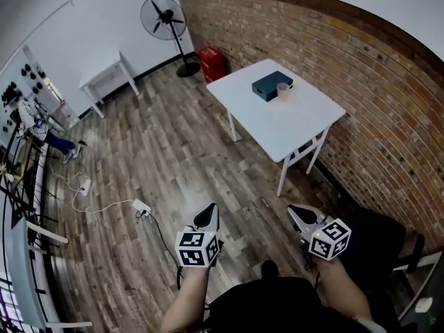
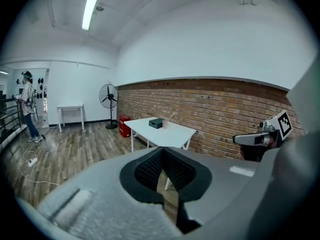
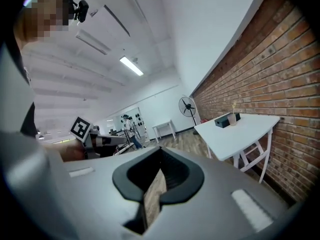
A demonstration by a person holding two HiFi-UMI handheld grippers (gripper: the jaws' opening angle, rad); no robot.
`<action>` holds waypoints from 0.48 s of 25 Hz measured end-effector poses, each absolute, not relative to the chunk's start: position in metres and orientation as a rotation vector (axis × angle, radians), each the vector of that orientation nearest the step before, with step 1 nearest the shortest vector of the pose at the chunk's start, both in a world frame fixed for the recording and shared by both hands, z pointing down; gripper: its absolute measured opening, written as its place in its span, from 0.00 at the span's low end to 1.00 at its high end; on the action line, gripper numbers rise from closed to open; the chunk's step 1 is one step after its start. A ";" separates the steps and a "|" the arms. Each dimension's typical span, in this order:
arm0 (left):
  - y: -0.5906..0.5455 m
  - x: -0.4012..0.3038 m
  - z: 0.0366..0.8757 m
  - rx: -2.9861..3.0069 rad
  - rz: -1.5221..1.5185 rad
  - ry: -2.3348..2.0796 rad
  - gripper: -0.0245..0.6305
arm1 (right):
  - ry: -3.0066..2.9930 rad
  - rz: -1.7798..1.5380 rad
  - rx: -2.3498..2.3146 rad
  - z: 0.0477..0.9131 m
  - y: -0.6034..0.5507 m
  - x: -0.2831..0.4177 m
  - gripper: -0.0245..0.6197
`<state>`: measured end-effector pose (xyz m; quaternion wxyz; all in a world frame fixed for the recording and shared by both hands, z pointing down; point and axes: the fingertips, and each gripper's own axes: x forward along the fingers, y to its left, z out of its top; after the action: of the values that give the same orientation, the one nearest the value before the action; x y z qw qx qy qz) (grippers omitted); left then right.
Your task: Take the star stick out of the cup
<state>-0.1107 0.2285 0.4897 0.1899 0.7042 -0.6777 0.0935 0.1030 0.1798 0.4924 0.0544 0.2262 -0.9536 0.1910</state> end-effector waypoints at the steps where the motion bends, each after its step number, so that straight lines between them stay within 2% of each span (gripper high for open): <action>1: 0.211 -0.102 0.491 1.998 0.272 -1.882 0.04 | -2.895 0.590 0.705 0.494 0.169 0.109 0.04; 8: 0.107 -0.042 0.482 2.161 0.249 -1.749 0.04 | -2.828 0.585 0.805 0.505 0.097 0.145 0.04; 12: 0.067 -0.045 0.484 2.184 0.216 -1.723 0.04 | -2.815 0.569 0.832 0.505 0.061 0.141 0.04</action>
<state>-0.0450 0.0668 0.4844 0.1749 0.7706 -0.6081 0.0763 0.1410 0.0612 0.5050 0.0756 0.2773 -0.9388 0.1898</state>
